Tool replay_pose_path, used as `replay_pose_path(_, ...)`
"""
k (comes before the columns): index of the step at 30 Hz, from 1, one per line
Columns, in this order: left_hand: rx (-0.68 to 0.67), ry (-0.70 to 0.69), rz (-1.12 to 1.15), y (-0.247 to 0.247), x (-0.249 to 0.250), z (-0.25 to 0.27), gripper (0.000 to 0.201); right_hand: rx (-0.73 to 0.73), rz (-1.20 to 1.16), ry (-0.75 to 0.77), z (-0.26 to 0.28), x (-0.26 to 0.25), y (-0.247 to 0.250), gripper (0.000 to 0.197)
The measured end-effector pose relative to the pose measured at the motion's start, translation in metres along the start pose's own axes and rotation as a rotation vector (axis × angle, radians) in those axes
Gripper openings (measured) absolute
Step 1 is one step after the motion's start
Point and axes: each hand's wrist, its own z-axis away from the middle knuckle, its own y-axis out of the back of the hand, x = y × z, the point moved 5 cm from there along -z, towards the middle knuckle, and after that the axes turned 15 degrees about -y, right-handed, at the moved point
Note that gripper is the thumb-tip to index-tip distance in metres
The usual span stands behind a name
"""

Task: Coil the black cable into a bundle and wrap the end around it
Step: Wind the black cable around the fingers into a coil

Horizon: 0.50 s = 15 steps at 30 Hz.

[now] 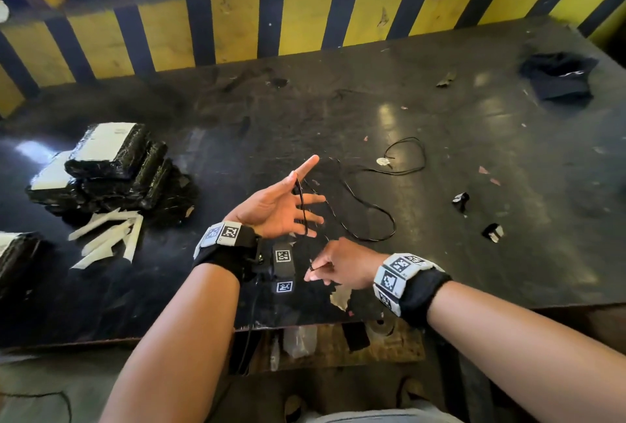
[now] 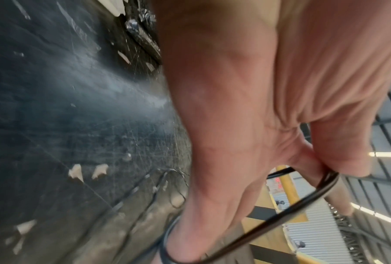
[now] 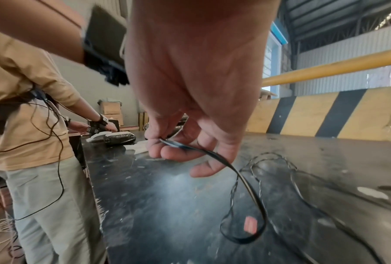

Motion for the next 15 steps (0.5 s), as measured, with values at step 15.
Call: replay_pose_path(15,0.156,0.208,-0.140,0.023,-0.047,0.028,0.046,0.190,0.247,0.007,0.017,-0.040,0.090,0.018)
